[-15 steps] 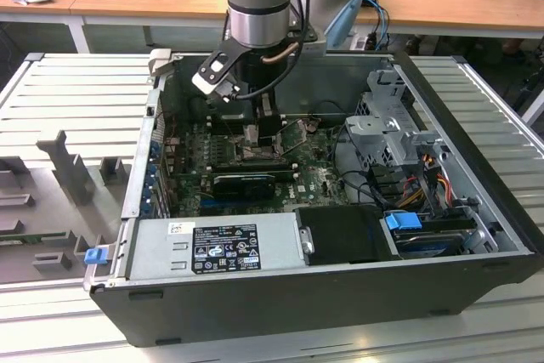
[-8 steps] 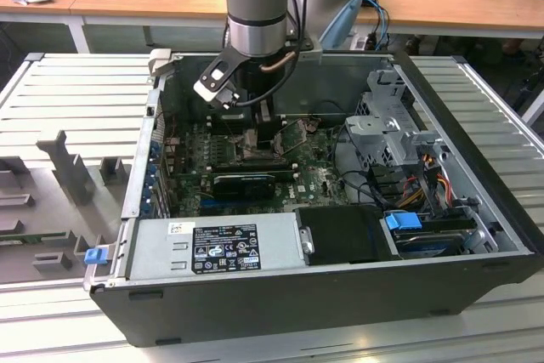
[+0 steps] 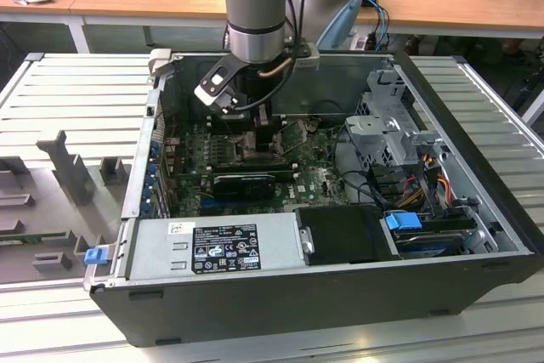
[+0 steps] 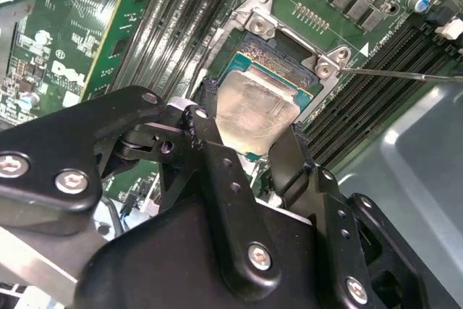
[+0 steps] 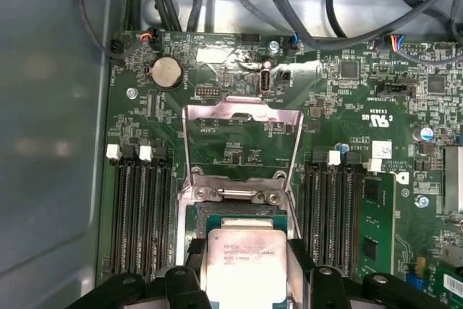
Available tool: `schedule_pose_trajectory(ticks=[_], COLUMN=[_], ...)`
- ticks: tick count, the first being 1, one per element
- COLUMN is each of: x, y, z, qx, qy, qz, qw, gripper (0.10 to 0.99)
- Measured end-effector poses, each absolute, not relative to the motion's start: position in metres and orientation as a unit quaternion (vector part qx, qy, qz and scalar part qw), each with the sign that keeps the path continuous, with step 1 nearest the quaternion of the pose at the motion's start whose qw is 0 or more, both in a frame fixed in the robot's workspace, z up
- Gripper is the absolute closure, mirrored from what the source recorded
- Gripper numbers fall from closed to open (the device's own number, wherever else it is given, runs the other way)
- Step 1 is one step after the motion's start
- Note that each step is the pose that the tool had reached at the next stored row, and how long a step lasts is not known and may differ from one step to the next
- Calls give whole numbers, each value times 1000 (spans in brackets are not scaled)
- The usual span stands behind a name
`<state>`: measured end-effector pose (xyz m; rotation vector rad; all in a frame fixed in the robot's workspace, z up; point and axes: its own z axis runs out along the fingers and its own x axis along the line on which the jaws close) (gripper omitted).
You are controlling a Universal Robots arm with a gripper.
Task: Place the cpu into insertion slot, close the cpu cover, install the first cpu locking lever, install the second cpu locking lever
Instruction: 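Place the cpu into insertion slot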
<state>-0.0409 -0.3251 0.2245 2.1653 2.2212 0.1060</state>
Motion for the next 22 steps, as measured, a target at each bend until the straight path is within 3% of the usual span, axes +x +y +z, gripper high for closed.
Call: schedule_pose_trajectory(ticks=[22], x=[-42], y=[-321], z=[203], qx=[701], qy=[712], qz=[34], qw=[19], gripper=[557])
